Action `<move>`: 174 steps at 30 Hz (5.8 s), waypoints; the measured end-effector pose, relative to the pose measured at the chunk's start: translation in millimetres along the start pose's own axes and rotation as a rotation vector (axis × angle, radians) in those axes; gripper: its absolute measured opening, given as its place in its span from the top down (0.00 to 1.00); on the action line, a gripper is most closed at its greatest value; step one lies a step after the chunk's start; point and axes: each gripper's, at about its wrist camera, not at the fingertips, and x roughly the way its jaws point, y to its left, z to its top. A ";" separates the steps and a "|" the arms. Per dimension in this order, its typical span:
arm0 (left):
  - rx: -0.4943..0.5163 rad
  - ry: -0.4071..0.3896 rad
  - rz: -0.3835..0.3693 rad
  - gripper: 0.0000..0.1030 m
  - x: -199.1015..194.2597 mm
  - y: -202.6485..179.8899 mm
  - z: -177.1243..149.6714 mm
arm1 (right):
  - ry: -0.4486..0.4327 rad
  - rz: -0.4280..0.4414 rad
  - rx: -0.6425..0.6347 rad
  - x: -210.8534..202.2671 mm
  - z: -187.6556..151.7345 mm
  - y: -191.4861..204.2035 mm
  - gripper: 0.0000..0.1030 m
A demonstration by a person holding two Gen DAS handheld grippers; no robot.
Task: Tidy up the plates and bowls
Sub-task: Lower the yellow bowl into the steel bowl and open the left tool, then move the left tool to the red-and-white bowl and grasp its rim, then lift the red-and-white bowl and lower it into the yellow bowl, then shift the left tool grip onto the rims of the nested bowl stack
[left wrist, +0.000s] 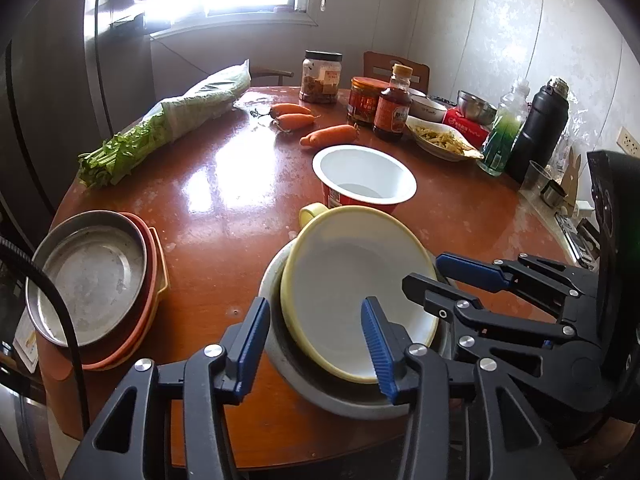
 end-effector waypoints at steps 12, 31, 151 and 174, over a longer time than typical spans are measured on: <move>-0.018 -0.030 0.018 0.46 -11.7 4.2 8.5 | -0.050 0.009 0.040 -17.9 3.0 -13.6 0.58; 0.000 -0.075 0.060 0.38 -2.4 -0.9 83.9 | -0.129 -0.029 0.134 -35.5 36.6 -61.3 0.44; 0.027 0.059 -0.100 0.54 -1.8 -10.0 10.4 | -0.060 0.027 -0.001 -23.7 -14.9 17.6 0.62; 0.017 0.051 -0.090 0.54 0.2 -3.7 8.0 | -0.042 0.006 -0.021 -13.2 -15.8 18.6 0.61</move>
